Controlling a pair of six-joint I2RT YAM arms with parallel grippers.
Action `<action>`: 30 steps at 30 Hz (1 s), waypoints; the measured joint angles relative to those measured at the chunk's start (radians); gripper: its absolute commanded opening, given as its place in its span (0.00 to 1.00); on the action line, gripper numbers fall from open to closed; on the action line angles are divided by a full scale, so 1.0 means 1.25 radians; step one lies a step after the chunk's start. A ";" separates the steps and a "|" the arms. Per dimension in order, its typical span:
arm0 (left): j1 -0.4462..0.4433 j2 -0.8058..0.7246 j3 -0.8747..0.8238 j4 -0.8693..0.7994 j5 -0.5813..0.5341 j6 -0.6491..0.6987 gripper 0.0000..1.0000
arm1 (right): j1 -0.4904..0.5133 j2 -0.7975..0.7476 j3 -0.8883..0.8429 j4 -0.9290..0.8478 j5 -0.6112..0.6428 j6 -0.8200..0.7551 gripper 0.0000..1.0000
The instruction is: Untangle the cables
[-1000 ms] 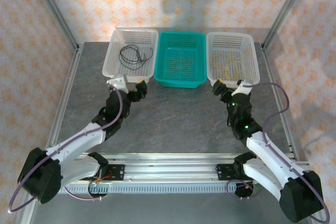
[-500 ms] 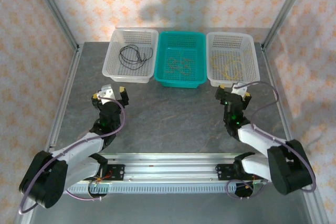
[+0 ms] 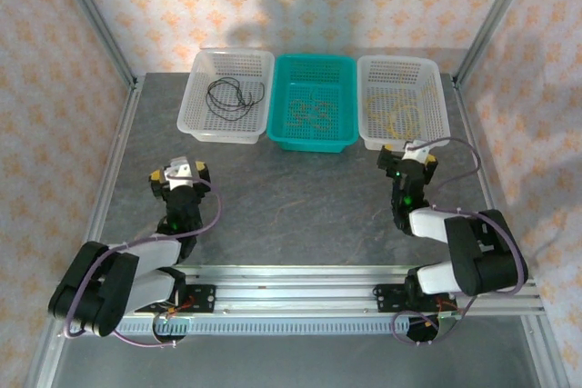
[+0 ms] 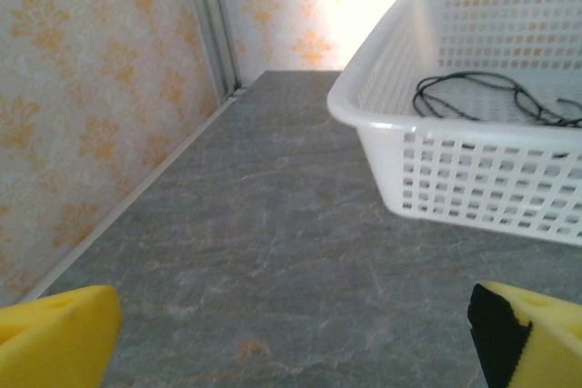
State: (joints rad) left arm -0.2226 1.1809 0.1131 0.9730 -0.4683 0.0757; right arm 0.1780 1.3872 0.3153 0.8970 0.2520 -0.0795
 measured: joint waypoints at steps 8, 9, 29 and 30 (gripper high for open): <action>0.127 0.069 -0.016 0.171 0.189 -0.021 1.00 | -0.053 0.045 -0.067 0.172 -0.050 0.009 1.00; 0.136 0.087 -0.017 0.191 0.204 -0.025 1.00 | -0.059 0.053 -0.077 0.191 -0.051 0.013 1.00; 0.179 0.287 0.083 0.286 0.309 -0.069 1.00 | -0.088 0.102 -0.085 0.276 -0.114 0.033 1.00; 0.179 0.287 0.083 0.283 0.309 -0.069 1.00 | -0.088 0.102 -0.085 0.276 -0.116 0.033 1.00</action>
State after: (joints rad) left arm 0.0010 1.5398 0.2173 1.3270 -0.0814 -0.0109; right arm 0.0685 1.5146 0.2096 1.2415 0.1066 -0.0380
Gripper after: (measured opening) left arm 0.996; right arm 0.998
